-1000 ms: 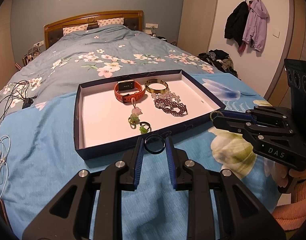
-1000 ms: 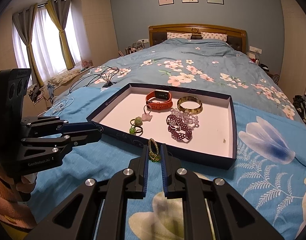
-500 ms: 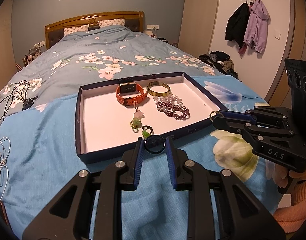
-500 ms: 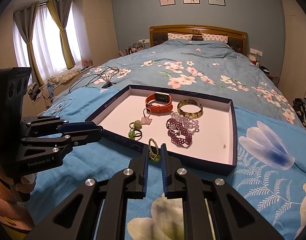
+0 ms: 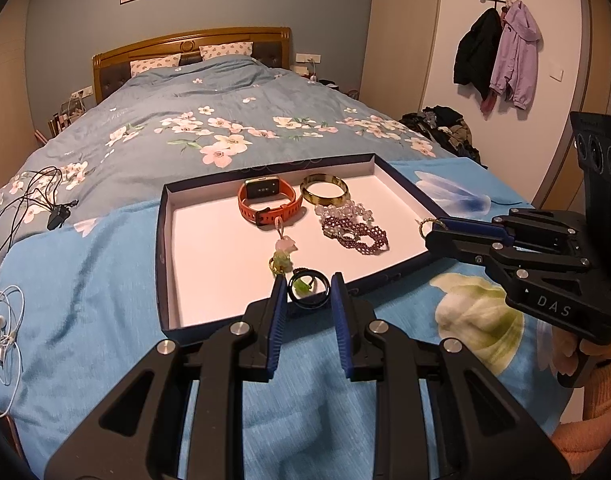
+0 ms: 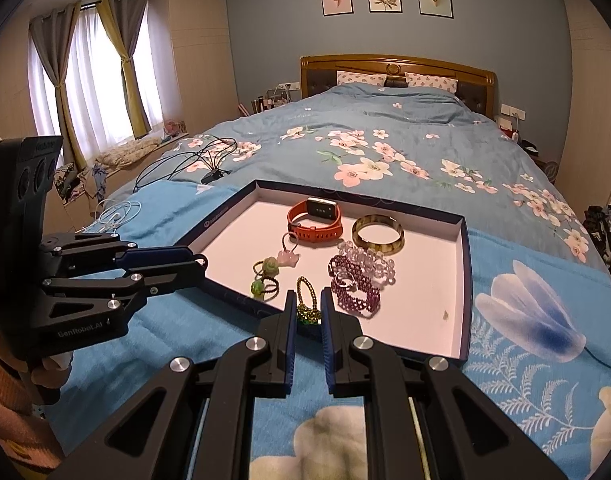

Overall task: Organize jewelry
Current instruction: 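Carry the black ring and gold ring over the box with both tools, then lower both rings into the box and open both tools to release them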

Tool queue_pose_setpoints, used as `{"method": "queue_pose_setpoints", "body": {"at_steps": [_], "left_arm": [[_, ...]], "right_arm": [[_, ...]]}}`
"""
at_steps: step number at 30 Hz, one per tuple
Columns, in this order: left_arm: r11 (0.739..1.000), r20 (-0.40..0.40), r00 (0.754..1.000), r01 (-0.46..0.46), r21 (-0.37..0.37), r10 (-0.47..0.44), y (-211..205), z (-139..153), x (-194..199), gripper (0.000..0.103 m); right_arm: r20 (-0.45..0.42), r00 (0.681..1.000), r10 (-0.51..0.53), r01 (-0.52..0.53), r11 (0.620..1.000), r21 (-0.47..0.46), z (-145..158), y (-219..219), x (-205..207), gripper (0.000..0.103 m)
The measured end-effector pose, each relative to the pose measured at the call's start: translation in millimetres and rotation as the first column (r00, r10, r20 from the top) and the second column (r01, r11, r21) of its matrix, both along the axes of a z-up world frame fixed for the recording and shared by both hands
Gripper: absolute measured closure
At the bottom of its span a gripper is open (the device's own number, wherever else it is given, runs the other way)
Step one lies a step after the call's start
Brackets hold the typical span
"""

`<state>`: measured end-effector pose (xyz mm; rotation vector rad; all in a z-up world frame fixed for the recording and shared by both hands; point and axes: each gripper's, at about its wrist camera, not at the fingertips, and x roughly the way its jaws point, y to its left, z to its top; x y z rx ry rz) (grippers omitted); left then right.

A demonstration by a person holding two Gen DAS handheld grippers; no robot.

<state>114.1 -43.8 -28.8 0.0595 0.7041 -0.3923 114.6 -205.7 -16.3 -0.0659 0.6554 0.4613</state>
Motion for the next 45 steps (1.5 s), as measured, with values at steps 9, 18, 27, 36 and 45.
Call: {"method": "queue_pose_setpoints", "body": {"at_steps": [9,18,27,36,45], "left_arm": [[1.000,0.010,1.000,-0.004,0.004,0.004,-1,3,10,0.080],[1.000,0.017,1.000,-0.010,0.010,0.010,-2,3,18,0.080],[1.000,0.000,1.000,-0.015,0.002,0.015,-2,1,30,0.080],[1.000,0.002,1.000,-0.011,0.009,0.011,-4,0,35,0.080],[1.000,0.002,1.000,-0.012,0.012,0.012,-5,-2,38,0.080]], "right_arm": [[0.002,1.000,0.002,-0.002,1.000,-0.005,1,1,6,0.093],[0.000,1.000,-0.004,0.004,1.000,-0.009,2,1,16,0.093],[-0.012,1.000,-0.010,0.010,1.000,-0.011,-4,1,27,0.093],[-0.013,1.000,-0.010,0.010,1.000,-0.010,-4,1,27,0.093],[-0.029,0.999,-0.020,0.019,1.000,-0.005,-9,-1,40,0.093]]}}
